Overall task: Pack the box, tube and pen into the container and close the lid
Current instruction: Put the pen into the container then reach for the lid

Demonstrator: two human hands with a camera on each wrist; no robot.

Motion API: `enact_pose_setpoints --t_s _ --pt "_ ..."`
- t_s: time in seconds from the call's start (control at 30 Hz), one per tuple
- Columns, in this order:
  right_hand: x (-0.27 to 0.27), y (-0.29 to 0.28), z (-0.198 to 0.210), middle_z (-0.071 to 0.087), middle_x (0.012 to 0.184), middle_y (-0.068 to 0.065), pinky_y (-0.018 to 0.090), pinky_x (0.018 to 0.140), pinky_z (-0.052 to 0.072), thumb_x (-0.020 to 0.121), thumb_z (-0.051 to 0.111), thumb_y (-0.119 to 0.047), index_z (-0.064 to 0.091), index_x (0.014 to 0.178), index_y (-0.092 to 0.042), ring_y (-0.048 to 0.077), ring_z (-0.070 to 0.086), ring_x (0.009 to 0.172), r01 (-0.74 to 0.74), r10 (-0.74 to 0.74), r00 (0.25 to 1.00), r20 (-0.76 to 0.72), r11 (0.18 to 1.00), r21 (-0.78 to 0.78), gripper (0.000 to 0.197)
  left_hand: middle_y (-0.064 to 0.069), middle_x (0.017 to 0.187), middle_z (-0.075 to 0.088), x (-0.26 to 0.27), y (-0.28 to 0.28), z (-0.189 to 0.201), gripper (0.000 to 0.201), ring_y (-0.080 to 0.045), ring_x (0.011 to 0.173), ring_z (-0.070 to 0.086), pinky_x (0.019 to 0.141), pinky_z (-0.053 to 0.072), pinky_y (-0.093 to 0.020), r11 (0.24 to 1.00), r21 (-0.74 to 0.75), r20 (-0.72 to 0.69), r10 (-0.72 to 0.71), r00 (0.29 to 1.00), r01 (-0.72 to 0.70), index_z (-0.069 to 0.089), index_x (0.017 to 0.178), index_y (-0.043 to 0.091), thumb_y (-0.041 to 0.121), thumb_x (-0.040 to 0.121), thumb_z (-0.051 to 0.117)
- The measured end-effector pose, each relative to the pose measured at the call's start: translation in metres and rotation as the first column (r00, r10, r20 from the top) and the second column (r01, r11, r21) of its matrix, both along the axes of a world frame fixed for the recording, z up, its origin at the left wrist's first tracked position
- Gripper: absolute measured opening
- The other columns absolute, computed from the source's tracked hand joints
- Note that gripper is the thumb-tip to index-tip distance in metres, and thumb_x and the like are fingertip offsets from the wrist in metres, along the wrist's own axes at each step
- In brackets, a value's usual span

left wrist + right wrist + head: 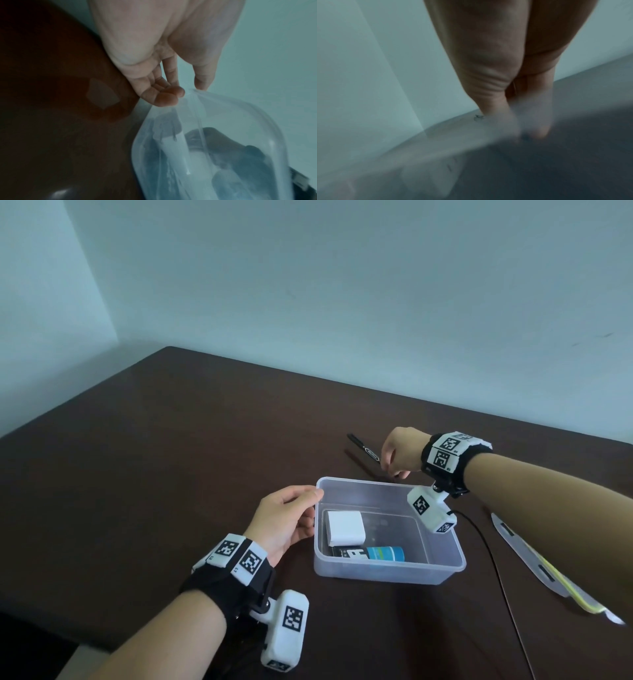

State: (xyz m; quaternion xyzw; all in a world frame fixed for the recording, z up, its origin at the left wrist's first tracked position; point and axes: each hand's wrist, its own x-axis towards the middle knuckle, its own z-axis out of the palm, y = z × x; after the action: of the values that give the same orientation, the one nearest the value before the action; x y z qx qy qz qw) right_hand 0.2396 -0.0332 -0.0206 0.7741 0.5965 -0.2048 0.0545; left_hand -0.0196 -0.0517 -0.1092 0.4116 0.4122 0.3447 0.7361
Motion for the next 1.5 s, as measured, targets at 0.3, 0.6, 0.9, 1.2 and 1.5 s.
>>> enact_pose_setpoints --t_s 0.3,0.6,0.9,1.2,1.5 --pt "-0.010 -0.064 0.054 0.071 0.071 0.000 0.031 0.060 0.059 0.076 0.077 -0.004 0.060 0.081 -0.015 0.015 0.072 0.054 -0.009 0.054 0.984 -0.173 0.968 0.250 0.021 -0.008 0.071 0.059 0.000 -0.001 0.002 0.019 -0.016 0.059 0.053 0.060 0.054 -0.028 0.999 0.001 -0.029 0.038 0.999 -0.038 0.079 0.100 0.007 0.020 0.088 0.075" --pt "-0.040 -0.113 0.037 0.058 0.065 -0.016 0.026 0.070 0.052 0.076 0.065 -0.007 0.069 0.072 -0.024 0.010 0.059 0.068 -0.346 0.338 0.924 0.177 0.938 0.019 0.017 -0.006 0.071 0.058 -0.001 -0.004 0.005 0.022 -0.016 0.059 0.051 0.060 0.054 -0.027 0.998 -0.016 -0.035 0.067 0.997 -0.068 0.078 0.099 0.003 0.020 0.085 0.078" --pt "-0.049 -0.088 0.018 0.073 0.081 0.004 0.032 0.067 0.056 0.076 0.058 -0.001 0.072 0.071 -0.015 0.027 0.067 0.076 -0.311 0.307 0.909 0.281 0.950 -0.030 0.021 -0.004 0.065 0.053 -0.003 -0.004 0.012 0.022 -0.010 0.046 0.046 0.053 0.050 -0.024 0.997 -0.040 -0.065 0.060 0.996 -0.062 0.076 0.098 0.004 0.021 0.085 0.079" --pt "-0.030 -0.119 0.034 0.075 0.093 -0.004 0.025 0.079 0.050 0.084 0.065 -0.020 0.077 0.090 -0.016 0.012 0.065 0.083 -0.190 0.174 0.980 0.094 0.960 0.205 0.015 -0.014 0.088 0.060 -0.004 -0.012 0.015 0.024 -0.019 0.068 0.053 0.065 0.054 -0.029 0.999 0.014 -0.069 0.038 0.997 -0.037 0.076 0.104 0.008 0.025 0.088 0.075" --pt "0.073 -0.207 0.040 0.071 0.092 -0.005 0.026 0.077 0.043 0.082 0.071 -0.037 0.070 0.098 -0.023 0.016 0.066 0.090 0.247 -0.263 0.965 -0.002 0.905 0.346 0.021 -0.009 0.094 0.079 -0.002 -0.015 0.016 0.035 -0.026 0.089 0.067 0.074 0.055 -0.034 0.991 0.078 -0.029 -0.106 0.994 0.108 0.066 0.124 0.014 0.006 0.090 0.070"
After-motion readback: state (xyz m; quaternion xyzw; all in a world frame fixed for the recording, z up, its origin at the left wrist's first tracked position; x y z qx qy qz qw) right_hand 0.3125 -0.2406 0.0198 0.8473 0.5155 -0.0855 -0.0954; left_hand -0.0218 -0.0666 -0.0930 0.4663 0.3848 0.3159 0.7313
